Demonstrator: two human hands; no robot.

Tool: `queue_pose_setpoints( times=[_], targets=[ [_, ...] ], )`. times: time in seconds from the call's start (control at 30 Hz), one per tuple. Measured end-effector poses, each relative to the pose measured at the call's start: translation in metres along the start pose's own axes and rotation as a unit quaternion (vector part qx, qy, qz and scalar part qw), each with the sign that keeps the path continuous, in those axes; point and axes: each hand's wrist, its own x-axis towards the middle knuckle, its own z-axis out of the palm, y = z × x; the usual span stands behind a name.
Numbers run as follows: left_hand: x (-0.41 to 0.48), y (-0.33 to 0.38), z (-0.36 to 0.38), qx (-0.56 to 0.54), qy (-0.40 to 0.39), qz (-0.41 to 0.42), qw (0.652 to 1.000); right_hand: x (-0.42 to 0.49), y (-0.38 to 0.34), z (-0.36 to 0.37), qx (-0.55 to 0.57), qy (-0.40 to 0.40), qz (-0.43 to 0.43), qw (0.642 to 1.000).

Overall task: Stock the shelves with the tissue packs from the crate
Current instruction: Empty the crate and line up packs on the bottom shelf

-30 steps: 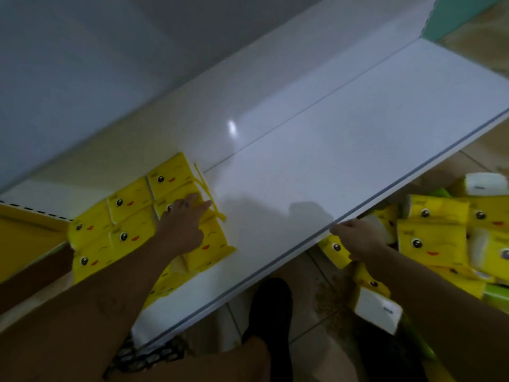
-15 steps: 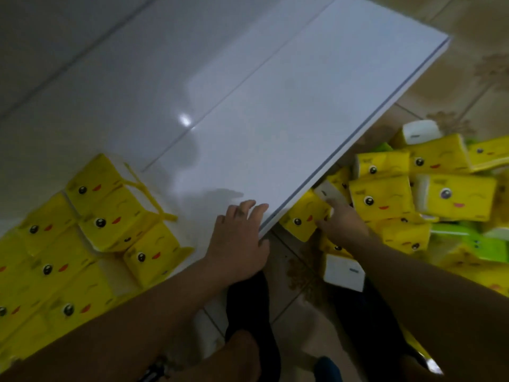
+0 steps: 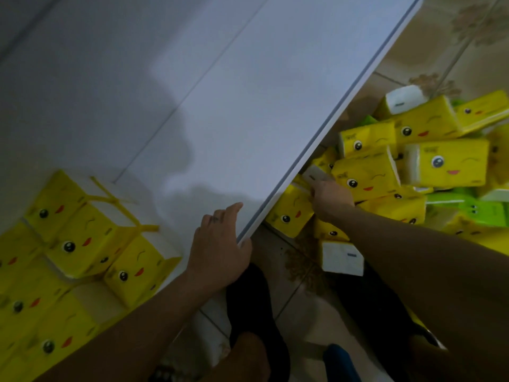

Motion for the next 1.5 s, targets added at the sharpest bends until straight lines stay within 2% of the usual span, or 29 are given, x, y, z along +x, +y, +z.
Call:
queue_pose_setpoints(
  times=[0.2,0.4,0.47,0.6,0.77,0.83,0.93,0.97,1.1,1.17,1.27,1.37,1.5],
  targets=[
    [0.001,0.004,-0.012,0.009,-0.019,0.012,1.0,-0.01,-0.002,-0.023,0.036,-0.094,-0.051,0.994],
    [-0.006,0.02,-0.031,-0.027,-0.04,0.042,0.998,-0.045,0.003,-0.072,0.242,-0.173,-0.042,0.954],
    [-0.01,0.025,-0.04,-0.005,-0.058,0.046,0.997,-0.057,-0.008,-0.079,0.291,-0.21,-0.052,0.932],
    [-0.018,0.024,-0.057,0.144,-0.101,0.053,0.983,-0.085,-0.057,-0.076,0.416,-0.235,-0.087,0.874],
    [-0.031,-0.006,-0.065,0.209,-0.072,0.001,0.975,-0.109,-0.117,-0.066,0.51,-0.271,-0.124,0.807],
    [-0.035,-0.025,-0.067,0.209,-0.063,-0.036,0.975,-0.113,-0.132,-0.058,0.499,-0.255,-0.142,0.816],
    [-0.042,-0.059,-0.068,0.212,-0.057,-0.074,0.973,-0.108,-0.136,-0.048,0.441,-0.202,-0.142,0.863],
    [-0.046,-0.071,-0.069,0.215,-0.046,-0.085,0.972,-0.104,-0.133,-0.046,0.433,-0.203,-0.129,0.869],
    [-0.054,-0.102,-0.074,0.258,0.021,-0.12,0.958,-0.082,-0.112,-0.038,0.483,-0.225,-0.033,0.846],
    [-0.056,-0.109,-0.075,0.315,-0.006,-0.132,0.94,-0.075,-0.102,-0.036,0.499,-0.203,0.0,0.843],
    [-0.055,-0.107,-0.073,0.341,-0.029,-0.103,0.934,-0.071,-0.09,-0.03,0.499,-0.171,0.023,0.849],
    [-0.05,-0.097,-0.074,0.361,-0.03,-0.054,0.931,-0.066,-0.076,-0.022,0.463,-0.137,0.033,0.875],
    [-0.046,-0.091,-0.073,0.426,-0.052,-0.051,0.902,-0.063,-0.053,-0.012,0.424,-0.131,0.057,0.894]
  ],
)
